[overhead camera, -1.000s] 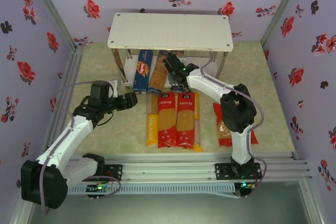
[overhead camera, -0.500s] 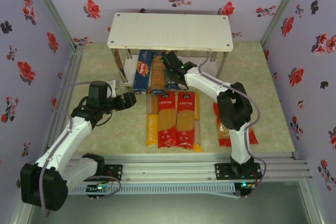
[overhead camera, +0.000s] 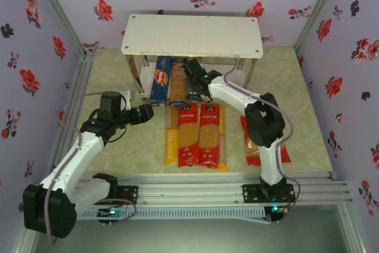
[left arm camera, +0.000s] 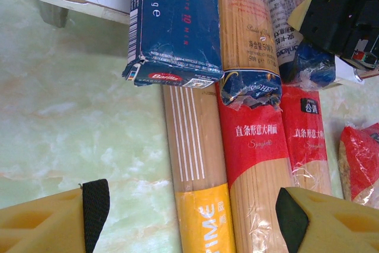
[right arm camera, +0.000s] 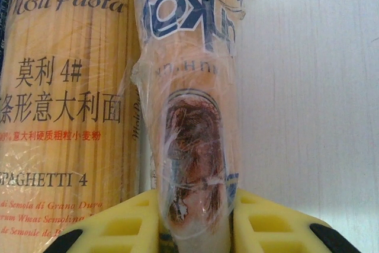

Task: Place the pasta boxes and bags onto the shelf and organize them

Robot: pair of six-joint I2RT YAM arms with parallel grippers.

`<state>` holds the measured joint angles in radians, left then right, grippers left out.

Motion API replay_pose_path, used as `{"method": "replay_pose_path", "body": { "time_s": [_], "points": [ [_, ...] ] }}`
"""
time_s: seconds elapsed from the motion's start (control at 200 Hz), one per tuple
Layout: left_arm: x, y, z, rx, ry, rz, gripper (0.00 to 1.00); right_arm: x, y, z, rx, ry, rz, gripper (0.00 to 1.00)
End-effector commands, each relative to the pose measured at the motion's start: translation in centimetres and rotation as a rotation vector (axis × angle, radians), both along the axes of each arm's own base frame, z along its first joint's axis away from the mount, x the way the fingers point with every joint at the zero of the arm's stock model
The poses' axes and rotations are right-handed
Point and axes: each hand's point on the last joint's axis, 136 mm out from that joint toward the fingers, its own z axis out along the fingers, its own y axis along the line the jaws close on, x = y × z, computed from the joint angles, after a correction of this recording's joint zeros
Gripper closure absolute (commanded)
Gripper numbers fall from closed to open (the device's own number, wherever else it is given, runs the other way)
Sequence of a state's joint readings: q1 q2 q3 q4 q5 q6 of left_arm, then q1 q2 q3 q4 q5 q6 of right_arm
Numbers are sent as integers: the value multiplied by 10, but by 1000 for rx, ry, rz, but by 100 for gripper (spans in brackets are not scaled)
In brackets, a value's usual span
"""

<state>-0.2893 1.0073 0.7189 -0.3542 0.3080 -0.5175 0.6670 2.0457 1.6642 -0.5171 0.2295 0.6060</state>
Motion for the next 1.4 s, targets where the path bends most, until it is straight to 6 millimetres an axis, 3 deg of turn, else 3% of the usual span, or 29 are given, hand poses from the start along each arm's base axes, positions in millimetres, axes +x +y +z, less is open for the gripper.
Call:
{"method": "replay_pose_path", "body": {
  "time_s": [0.0,0.235,0.68,1.16,1.395],
  "points": [
    [-4,2,1,2,-1,-12,22,-16,-39,-30,-107,88,-80,100],
    [-2,1,0,-2,1,-12,22,-13,-48,-37,-91,101,-86,100],
    [-1,0,-2,-3,6,-10,22,-29,-23,-51,-41,185,25,97],
    [-1,0,-3,-1,12,-17,20,-32,-20,-58,-38,221,44,42],
    [0,-1,-3,-1,13,-19,20,-32,-7,-42,52,201,79,22]
  ]
}}
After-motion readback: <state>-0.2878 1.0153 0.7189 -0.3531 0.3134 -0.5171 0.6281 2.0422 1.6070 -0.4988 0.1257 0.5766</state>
